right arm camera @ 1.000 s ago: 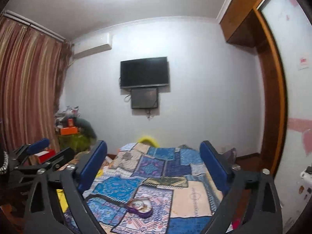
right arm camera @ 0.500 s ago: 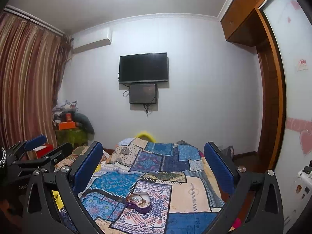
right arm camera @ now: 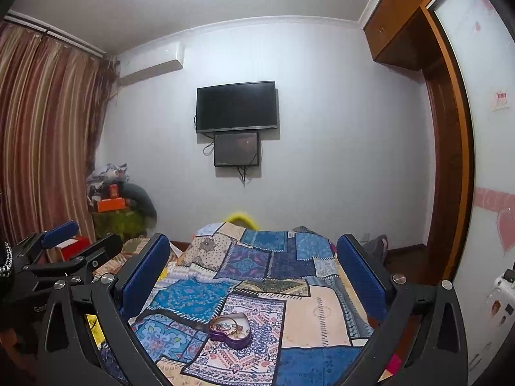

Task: Organize jewelry

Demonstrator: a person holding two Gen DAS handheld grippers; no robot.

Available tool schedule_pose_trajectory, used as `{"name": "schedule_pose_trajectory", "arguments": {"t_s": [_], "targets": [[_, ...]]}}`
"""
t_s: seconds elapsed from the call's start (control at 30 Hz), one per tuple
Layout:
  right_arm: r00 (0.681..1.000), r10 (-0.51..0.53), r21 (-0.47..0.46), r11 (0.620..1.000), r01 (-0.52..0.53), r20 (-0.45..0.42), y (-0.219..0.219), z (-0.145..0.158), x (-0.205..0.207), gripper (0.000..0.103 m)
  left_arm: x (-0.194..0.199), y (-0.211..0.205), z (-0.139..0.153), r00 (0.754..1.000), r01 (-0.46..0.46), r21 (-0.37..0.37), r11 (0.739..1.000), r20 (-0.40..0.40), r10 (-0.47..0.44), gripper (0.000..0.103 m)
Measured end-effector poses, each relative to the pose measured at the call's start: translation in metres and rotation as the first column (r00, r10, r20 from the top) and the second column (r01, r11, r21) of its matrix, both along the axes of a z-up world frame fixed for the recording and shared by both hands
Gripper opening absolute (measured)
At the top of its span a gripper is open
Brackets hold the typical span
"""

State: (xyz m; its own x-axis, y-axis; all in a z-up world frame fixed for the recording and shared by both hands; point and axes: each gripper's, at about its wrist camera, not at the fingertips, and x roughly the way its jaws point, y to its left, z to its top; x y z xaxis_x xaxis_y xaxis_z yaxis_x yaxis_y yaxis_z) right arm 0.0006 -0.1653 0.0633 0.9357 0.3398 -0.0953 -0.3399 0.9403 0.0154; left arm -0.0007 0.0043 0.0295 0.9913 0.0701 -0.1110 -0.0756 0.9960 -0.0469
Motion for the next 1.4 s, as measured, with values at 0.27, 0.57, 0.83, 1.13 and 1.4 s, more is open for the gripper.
{"name": "schedule_pose_trajectory", "arguments": {"t_s": [0.27, 0.57, 0.83, 1.13, 1.4], "targets": [[1.0, 0.001, -0.001, 1.0, -0.001, -0.009, -0.001, 0.001, -0.001, 0.103, 0.002, 0.0, -0.002, 1.0, 0.005, -0.001, 1.0, -0.008, -0.005, 0.1], [1.0, -0.001, -0.002, 1.0, 0.0, -0.02, -0.001, 0.002, 0.001, 0.103, 0.002, 0.003, -0.002, 1.0, 0.01, 0.001, 1.0, -0.009, -0.01, 0.1], [1.0, -0.003, 0.0, 1.0, 0.003, -0.024, -0.003, 0.002, 0.003, 0.103, 0.002, 0.002, -0.002, 1.0, 0.017, -0.003, 1.0, -0.016, -0.017, 0.1], [0.999, -0.008, 0.002, 1.0, 0.008, -0.032, -0.004, 0.0, 0.006, 0.103, 0.003, 0.003, -0.003, 0.999, 0.03, -0.005, 1.0, -0.021, -0.03, 0.101], [0.999, -0.013, 0.004, 1.0, 0.013, -0.046, -0.005, -0.003, 0.01, 0.103, 0.007, 0.004, -0.007, 0.999, 0.034, -0.011, 0.999, -0.031, -0.034, 0.102]]}}
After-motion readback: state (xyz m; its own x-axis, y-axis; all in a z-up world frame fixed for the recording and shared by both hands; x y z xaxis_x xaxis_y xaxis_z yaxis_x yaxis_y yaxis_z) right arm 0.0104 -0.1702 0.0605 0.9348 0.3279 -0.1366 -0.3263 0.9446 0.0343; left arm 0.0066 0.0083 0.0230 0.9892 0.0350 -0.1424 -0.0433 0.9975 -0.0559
